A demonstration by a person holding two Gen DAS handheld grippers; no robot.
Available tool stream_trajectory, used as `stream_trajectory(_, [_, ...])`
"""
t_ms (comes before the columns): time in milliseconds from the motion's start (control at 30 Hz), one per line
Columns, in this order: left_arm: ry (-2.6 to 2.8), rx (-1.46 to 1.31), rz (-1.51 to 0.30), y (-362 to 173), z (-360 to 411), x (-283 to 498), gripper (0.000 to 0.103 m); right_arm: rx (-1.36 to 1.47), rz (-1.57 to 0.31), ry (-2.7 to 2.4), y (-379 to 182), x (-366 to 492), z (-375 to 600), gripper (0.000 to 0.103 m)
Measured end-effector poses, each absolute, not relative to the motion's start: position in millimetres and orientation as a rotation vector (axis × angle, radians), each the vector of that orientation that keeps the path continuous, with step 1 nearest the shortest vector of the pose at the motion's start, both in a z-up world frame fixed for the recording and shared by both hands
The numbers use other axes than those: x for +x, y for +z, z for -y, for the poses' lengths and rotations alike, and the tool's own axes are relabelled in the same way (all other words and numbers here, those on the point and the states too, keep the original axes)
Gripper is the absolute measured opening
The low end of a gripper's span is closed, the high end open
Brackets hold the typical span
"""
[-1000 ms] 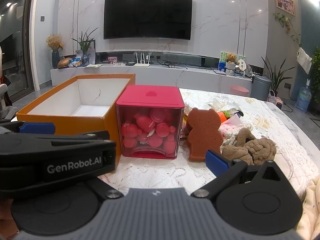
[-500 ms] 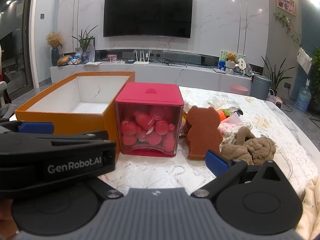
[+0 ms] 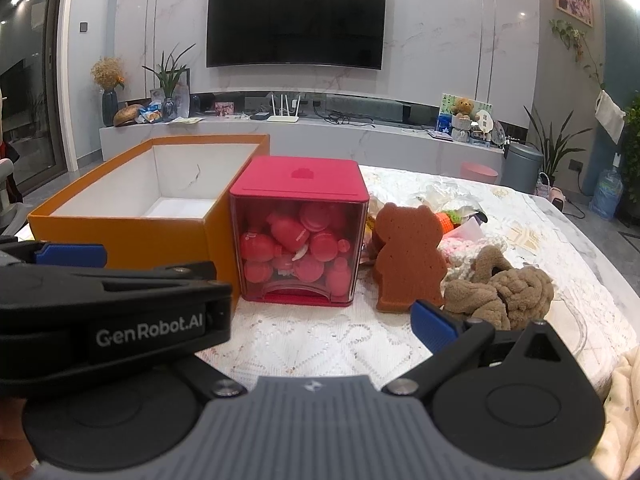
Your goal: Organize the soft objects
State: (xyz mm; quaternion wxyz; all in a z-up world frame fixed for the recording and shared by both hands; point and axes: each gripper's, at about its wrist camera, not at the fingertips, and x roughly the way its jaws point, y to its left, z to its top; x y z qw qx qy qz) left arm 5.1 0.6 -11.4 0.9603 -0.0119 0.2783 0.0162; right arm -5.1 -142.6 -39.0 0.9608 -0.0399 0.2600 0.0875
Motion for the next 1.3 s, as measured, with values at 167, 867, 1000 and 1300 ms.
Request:
stream_trajectory(167, [0.034,-0.025,-0.568,-12.5,-0.5,4.7,0.098,-0.088,-0.528,0.177,-38.9,-4.7,142.2,0.100])
stream_trajectory(867, [-0.036,0.067,-0.560,5.7,3.7,21.1,0.098,-0.216,-0.490,0.117,-23.6,-10.9,158.2,0.100])
stream_trajectory(1000, [-0.091,0.057,-0.556,10.3,12.3,27.5,0.098,-0.181,-0.568,0.098,-8.9,0.4,191.3,0.100])
stream_trajectory(1300, [-0.206,0.133,-0.549,1.1,61.9,49.9,0.098,-0.172,-0.736,0.028,3.4,31.5,270.9,0.100])
